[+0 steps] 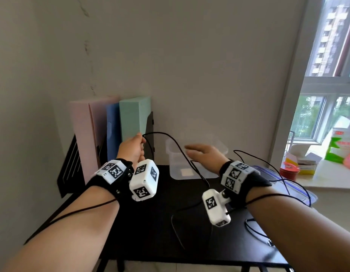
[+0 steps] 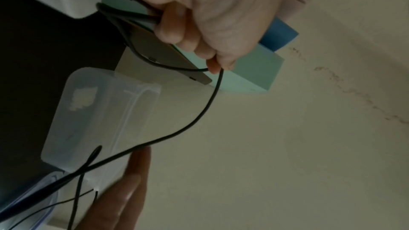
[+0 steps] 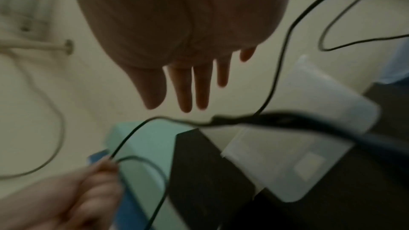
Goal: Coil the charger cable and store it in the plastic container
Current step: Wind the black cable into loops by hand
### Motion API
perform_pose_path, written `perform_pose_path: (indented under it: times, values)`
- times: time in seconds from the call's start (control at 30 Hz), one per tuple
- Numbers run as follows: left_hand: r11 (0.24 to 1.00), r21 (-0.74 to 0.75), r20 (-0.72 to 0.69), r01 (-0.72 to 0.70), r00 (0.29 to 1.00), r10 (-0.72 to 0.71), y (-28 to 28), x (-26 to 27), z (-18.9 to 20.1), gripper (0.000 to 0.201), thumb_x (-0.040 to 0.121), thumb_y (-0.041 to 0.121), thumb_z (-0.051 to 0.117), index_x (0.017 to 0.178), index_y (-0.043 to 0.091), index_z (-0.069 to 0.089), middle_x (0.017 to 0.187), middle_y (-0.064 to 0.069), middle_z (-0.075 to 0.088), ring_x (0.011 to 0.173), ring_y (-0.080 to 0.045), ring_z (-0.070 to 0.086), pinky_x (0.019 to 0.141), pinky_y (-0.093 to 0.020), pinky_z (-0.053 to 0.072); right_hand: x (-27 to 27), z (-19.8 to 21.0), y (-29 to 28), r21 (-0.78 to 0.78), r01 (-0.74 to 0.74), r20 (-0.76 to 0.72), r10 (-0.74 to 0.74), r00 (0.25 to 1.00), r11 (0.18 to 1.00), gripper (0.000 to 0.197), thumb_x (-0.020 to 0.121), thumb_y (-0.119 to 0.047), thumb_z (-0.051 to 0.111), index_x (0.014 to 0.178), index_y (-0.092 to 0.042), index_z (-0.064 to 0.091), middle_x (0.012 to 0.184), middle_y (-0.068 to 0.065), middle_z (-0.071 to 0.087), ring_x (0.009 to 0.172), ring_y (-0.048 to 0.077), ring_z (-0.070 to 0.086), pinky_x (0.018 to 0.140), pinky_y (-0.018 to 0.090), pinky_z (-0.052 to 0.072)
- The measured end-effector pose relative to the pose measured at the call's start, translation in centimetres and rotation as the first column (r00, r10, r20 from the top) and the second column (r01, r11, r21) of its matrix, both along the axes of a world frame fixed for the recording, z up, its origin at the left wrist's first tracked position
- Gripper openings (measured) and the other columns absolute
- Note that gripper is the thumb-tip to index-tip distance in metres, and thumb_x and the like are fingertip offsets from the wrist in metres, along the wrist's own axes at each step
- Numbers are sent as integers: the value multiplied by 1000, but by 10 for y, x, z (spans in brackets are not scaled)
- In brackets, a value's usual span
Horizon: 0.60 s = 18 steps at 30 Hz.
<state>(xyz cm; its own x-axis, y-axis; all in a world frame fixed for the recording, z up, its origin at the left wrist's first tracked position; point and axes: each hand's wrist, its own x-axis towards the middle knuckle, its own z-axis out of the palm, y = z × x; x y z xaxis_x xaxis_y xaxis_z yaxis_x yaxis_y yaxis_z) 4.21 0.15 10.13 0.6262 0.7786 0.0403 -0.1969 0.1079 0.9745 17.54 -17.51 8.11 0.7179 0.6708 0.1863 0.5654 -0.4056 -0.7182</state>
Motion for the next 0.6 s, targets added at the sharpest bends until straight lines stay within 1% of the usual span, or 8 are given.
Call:
perform_pose_path:
  times: [0.03,0.1,0.17,0.23,0.33,0.4,0.53,0.6]
  values:
    - [1000,8,8,11,1000,-11,-2,1,2,33,97,32,43,69,16,47,41,8,29,28,-4,23,36,-16,19,-13,4,4,-34,-89,-8,89,996,995,60,69,-65,57,124,-39,56,127,-12,61,123,13,52,112,39,33]
    - [999,1,28,35,999,-35,-1,3,6,33,98,32,43,70,16,47,40,8,30,27,-3,24,36,-16,20,-25,7,9,-49,-215,-88,210,974,975,51,82,-34,68,129,-22,53,114,-4,66,107,11,60,99,28,45]
    - [993,-69,79,94,993,-89,5,2,10,33,97,34,44,69,16,47,33,10,32,26,-3,26,33,-14,22,-27,3,8,-97,-263,-140,248,959,960,33,86,-15,64,118,-8,59,89,1,69,85,7,62,83,17,46]
    - [971,-163,145,177,977,-154,12,-1,12,34,97,35,44,68,17,46,30,10,33,24,-3,28,30,-11,24,-22,-4,2,-241,-233,-97,215,972,942,21,92,-23,56,101,-7,67,83,7,72,77,7,60,78,17,41]
    - [946,-228,204,229,962,-183,19,-3,11,36,98,36,42,67,17,44,28,9,33,22,-2,28,28,-8,24,-2,-19,-11,-563,60,228,85,970,825,41,87,-60,46,79,-24,63,82,-2,69,85,13,59,96,33,33]
    - [945,-239,218,224,961,-173,25,-4,9,38,99,36,39,66,17,42,27,9,33,21,-2,29,28,-7,24,5,-23,-19,-639,196,353,57,934,744,55,80,-76,37,74,-25,56,81,-5,60,94,18,56,102,41,24]
    - [959,-224,193,171,973,-128,47,-8,3,38,99,38,37,68,17,42,27,7,35,21,-3,31,29,-8,25,15,-18,-36,-523,274,385,-63,921,807,56,81,-76,33,65,-25,50,73,-5,56,85,19,54,96,41,27]
    - [969,-201,175,143,979,-108,54,-10,-2,38,98,39,39,68,17,43,27,8,35,21,-3,32,29,-8,26,23,-11,-42,-364,343,325,-227,918,866,54,85,-70,36,66,-22,53,79,0,60,85,21,55,97,40,33]
